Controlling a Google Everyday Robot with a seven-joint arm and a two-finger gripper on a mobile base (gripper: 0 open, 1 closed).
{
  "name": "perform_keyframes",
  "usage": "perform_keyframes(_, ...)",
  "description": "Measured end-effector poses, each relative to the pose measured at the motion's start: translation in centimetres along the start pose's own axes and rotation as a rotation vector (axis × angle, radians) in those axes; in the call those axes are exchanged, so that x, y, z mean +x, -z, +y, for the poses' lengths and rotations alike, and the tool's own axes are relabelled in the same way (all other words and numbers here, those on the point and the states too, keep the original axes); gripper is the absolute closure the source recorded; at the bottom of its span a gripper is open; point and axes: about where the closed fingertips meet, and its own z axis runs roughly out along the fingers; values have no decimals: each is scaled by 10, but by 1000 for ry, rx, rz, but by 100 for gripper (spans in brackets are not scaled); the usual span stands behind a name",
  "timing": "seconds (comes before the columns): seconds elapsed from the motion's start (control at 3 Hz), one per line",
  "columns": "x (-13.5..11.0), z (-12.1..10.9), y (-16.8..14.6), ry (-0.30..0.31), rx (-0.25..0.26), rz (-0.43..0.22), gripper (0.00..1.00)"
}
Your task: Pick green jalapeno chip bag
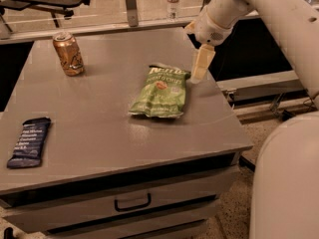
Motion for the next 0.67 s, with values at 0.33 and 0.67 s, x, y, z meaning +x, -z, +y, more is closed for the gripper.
perform_keyframes(0.33,-13,17,-23,103,-113,8,0)
perform_keyframes(0.67,-15,20,-29,126,-138,9,12)
